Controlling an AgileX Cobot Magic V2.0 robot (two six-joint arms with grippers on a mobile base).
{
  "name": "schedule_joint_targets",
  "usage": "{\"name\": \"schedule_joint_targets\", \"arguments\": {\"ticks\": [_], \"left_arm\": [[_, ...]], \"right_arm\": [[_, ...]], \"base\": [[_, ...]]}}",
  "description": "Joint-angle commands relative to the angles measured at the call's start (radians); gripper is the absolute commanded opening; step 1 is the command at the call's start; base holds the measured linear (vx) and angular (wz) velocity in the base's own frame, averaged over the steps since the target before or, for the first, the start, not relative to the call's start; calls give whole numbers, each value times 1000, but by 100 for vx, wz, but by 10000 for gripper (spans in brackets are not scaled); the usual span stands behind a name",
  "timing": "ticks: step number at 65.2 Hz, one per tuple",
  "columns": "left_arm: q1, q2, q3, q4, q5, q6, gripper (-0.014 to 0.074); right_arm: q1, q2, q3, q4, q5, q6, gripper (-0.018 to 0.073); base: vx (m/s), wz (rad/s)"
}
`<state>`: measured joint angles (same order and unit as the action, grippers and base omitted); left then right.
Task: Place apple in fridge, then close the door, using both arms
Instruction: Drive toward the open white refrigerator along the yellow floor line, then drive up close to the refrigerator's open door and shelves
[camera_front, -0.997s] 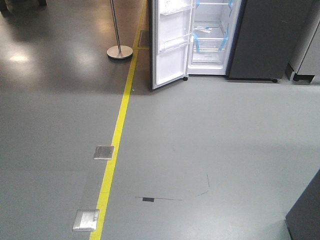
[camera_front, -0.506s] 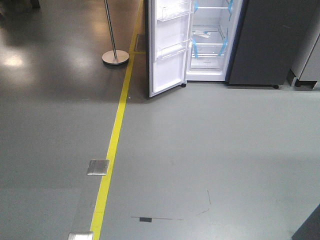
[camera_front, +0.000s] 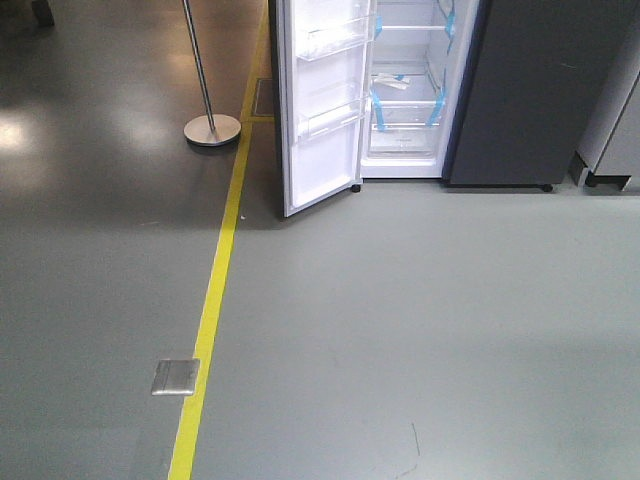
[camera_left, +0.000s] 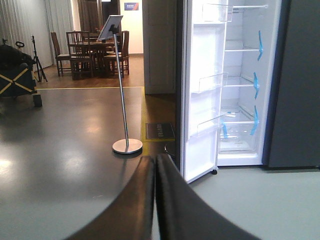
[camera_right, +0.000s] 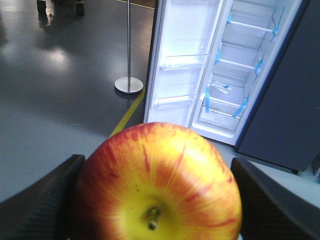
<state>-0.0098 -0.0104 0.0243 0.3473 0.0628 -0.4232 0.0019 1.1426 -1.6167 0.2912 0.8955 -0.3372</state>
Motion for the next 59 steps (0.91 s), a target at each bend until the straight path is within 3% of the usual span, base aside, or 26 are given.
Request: {"name": "schedule_joint_targets", "arguments": {"ticks": [1, 59], "left_arm": [[1, -16, -18, 0, -63, -2, -7], [1, -16, -18, 0, -63, -2, -7]], "right_arm": [[-3, -16, -23, 17, -88, -8, 104], [-3, -16, -23, 17, -88, -8, 104]], "base": [[27, -4], [25, 0]]}}
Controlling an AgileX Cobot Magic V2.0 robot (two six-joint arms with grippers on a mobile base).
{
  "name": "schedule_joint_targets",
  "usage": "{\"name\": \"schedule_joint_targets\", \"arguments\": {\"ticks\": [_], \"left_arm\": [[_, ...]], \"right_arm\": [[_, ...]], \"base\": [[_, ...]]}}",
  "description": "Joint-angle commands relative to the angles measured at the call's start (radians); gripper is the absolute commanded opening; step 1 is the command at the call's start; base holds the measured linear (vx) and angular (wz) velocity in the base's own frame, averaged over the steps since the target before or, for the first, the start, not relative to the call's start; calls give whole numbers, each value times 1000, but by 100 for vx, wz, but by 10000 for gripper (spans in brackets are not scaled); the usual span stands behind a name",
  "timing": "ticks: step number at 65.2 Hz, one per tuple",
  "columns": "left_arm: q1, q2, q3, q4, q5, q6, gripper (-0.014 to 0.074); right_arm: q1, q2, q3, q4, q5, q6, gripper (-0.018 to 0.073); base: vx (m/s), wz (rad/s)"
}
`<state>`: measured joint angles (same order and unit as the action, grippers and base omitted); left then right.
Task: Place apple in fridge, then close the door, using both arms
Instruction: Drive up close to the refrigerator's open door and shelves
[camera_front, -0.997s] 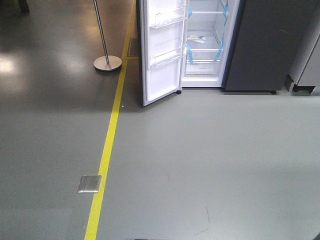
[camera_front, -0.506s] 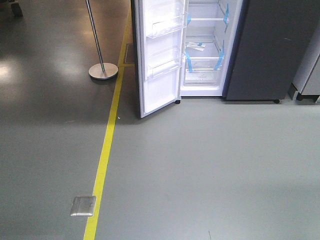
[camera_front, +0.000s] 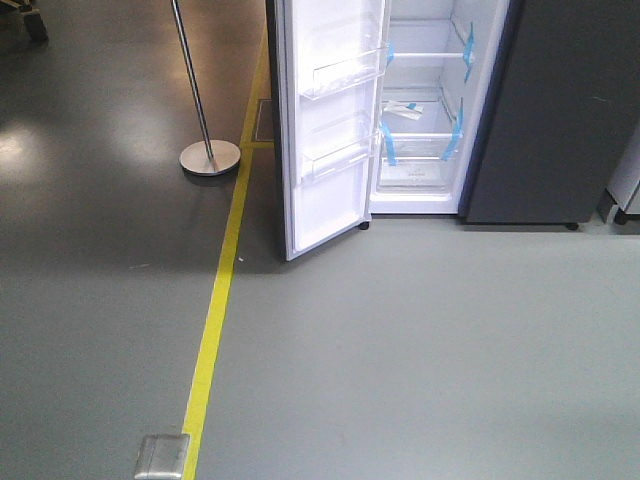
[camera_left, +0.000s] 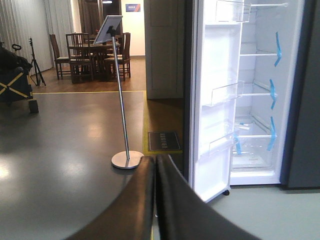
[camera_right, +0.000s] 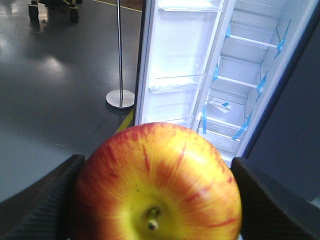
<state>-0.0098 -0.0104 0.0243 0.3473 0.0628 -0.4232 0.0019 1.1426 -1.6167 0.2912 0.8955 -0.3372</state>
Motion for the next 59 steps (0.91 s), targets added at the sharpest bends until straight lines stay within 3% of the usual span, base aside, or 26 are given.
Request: {"name": "schedule_joint_targets", "arguments": {"ticks": [1, 59], "left_arm": [[1, -16, -18, 0, -63, -2, -7], [1, -16, -18, 0, -63, -2, -7]], "right_arm": [[-3, -16, -23, 17, -88, -8, 104], [-3, -16, -23, 17, -88, -8, 104]], "base": [[24, 3], [21, 2]]}}
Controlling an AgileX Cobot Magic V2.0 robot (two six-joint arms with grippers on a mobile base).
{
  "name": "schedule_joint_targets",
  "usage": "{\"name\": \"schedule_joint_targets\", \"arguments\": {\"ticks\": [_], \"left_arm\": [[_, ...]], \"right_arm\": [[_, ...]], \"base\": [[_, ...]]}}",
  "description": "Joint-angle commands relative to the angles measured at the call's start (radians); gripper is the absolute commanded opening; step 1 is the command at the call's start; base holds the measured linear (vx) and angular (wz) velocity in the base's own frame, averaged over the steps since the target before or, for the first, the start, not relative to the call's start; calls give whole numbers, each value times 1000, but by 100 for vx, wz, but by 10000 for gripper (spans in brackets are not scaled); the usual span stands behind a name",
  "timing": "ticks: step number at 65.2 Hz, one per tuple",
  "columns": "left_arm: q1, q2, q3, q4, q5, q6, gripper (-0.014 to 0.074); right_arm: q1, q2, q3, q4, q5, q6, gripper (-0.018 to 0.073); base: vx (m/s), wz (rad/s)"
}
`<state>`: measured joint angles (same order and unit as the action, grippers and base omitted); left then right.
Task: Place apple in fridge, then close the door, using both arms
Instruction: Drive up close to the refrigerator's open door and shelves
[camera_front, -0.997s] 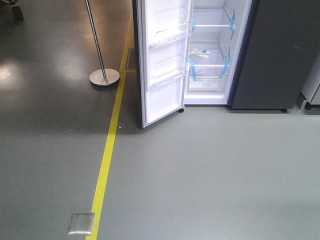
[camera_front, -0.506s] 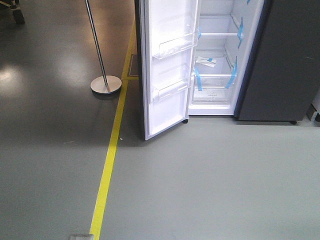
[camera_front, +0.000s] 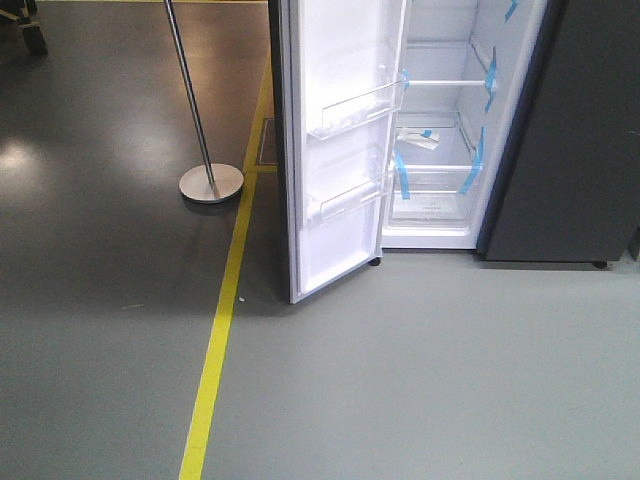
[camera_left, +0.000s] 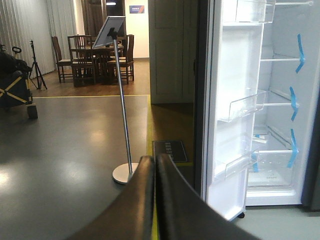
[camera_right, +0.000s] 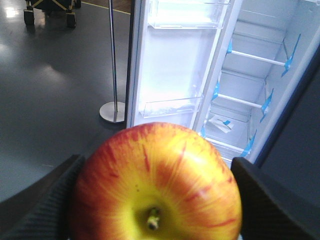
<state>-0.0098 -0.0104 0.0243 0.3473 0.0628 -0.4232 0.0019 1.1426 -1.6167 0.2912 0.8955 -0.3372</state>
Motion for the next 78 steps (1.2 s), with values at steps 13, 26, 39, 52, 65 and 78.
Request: {"name": "schedule_joint_targets", "arguments": {"ticks": [13, 26, 39, 52, 65, 78], "left_arm": [[1, -16, -18, 0, -63, -2, -7], [1, -16, -18, 0, -63, -2, -7], [1, -16, -18, 0, -63, -2, -7], [1, -16, -18, 0, -63, -2, -7], [1, -16, -18, 0, -63, -2, -7], [1, -16, -18, 0, -63, -2, -7]], "right_arm": [[-3, -16, -23, 17, -88, -8, 104], [-3, -16, -23, 17, -88, -8, 104], [-3, -16, -23, 17, -88, -8, 104], [-3, -16, -23, 17, -88, -8, 104], [-3, -16, -23, 17, -88, -8, 104], [-3, -16, -23, 17, -88, -8, 104]], "base": [[17, -2], [15, -5], [14, -5], [14, -3], [14, 0], [14, 0]]}}
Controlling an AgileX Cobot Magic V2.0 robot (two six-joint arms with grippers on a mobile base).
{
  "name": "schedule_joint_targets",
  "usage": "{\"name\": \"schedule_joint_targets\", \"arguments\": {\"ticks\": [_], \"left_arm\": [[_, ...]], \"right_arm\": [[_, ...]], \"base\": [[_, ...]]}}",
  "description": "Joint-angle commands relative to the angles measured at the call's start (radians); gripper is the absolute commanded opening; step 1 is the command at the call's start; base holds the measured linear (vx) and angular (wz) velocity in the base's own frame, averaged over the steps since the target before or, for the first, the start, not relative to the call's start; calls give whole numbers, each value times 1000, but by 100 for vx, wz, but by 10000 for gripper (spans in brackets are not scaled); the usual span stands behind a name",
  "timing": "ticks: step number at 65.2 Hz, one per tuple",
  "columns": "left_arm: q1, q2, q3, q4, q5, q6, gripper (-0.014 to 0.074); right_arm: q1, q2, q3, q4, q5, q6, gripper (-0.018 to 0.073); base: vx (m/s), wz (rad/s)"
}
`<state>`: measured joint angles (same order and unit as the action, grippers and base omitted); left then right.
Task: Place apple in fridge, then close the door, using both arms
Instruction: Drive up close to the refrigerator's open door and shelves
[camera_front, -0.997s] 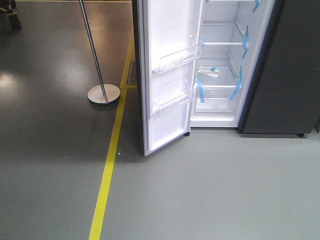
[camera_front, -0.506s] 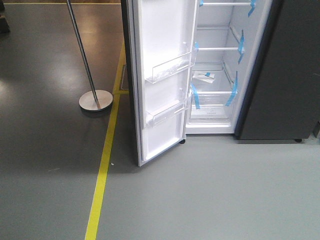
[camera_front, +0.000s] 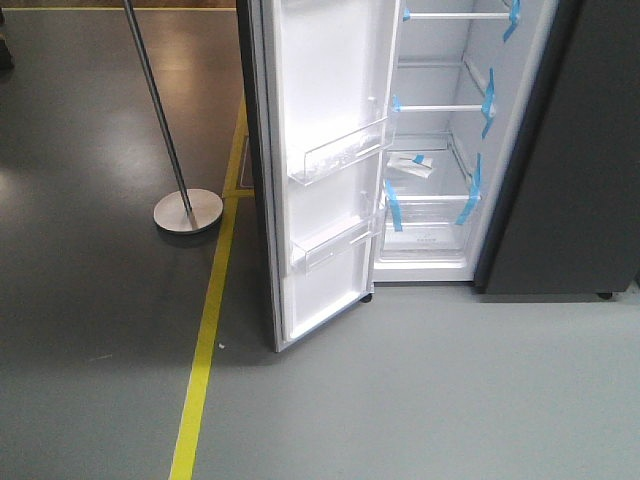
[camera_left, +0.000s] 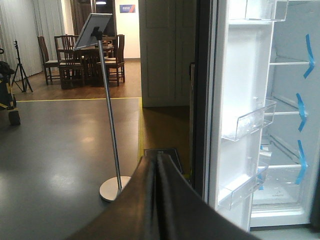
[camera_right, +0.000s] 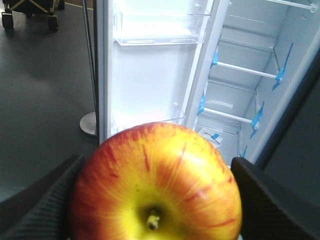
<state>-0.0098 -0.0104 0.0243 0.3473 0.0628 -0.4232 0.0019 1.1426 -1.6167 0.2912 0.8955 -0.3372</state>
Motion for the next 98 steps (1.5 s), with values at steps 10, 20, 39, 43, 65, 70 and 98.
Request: {"name": "schedule_joint_targets", "arguments": {"ticks": [10, 20, 39, 43, 65, 70, 98], "left_arm": [[1, -16, -18, 0, -63, -2, -7], [1, -16, -18, 0, -63, -2, -7], [1, -16, -18, 0, -63, -2, -7], [1, -16, -18, 0, -63, -2, -7], [1, -16, -18, 0, -63, -2, -7], [1, -16, -18, 0, -63, -2, -7], [1, -16, -18, 0, -63, -2, -7]], "right_arm": [[-3, -16, -23, 17, -88, -8, 104], [-3, -16, -23, 17, -88, -8, 104], [-3, -16, -23, 17, -88, -8, 104], [-3, -16, -23, 17, -88, -8, 104], [-3, -16, -23, 17, -88, -8, 104], [-3, -16, -23, 17, -88, -8, 104], [-3, -16, -23, 17, -88, -8, 104]], "base": [[14, -1], [14, -1], [14, 2], [14, 2], [13, 1], [12, 0], [11, 0]]}}
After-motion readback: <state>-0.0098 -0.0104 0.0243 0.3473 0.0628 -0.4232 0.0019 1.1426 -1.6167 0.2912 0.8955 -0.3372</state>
